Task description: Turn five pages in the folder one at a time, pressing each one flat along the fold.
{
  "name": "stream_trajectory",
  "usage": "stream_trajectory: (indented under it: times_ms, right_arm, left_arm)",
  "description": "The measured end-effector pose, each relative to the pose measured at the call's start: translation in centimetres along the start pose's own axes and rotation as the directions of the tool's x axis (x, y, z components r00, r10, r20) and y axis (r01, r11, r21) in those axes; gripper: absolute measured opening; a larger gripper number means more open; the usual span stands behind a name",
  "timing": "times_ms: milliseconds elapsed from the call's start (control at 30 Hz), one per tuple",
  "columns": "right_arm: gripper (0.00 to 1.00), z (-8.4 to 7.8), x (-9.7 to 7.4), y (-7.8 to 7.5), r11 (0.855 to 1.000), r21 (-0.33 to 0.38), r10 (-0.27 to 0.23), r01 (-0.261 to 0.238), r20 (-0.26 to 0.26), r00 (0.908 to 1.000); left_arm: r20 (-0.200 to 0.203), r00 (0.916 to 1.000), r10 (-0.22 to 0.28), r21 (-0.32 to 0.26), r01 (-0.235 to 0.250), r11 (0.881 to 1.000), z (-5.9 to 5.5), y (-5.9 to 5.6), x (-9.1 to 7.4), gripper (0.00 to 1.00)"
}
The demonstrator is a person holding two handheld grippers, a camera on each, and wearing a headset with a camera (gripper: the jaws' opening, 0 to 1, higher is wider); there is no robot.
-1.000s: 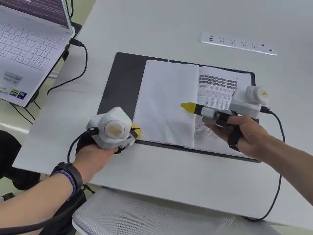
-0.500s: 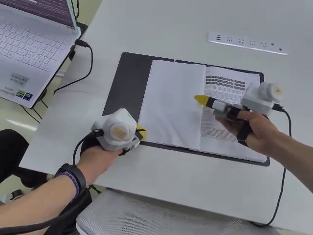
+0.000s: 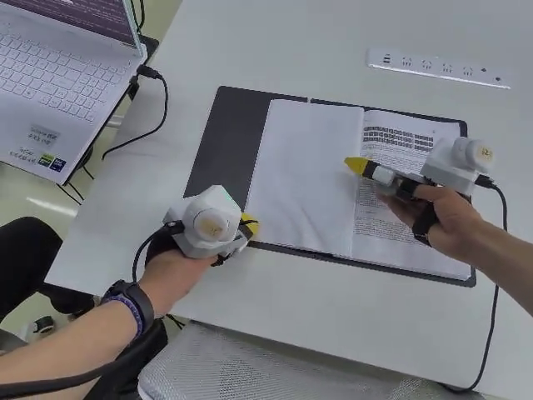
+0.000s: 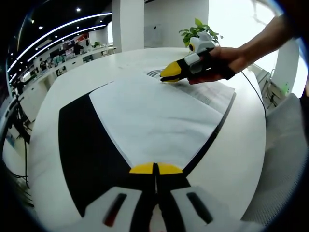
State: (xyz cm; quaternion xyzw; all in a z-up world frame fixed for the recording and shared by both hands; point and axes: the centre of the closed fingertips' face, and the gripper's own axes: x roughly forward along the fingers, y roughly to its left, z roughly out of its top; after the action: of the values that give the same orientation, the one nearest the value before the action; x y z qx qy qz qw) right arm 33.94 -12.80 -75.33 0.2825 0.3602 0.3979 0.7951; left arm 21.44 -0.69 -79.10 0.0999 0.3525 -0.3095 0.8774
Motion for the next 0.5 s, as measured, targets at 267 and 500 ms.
stream_trajectory:
  times_ms: [267, 500]
  right_arm:
    - [0.0, 0.0, 0.1, -1.0, 1.0, -0.019, -0.002, 0.002, 0.007, 1.0]
    - [0.0, 0.2, -0.1, -1.1, 0.999, -0.026, 0.024, -0.024, 0.003, 0.9997]
  left_arm:
    - [-0.003, 1.0, -0.004, 0.005, 0.004, 1.0, 0.0, 0.0, 0.0, 0.0]
    - [-0.001, 1.0, -0.003, 0.013, 0.003, 1.0, 0.1, 0.0, 0.1, 0.0]
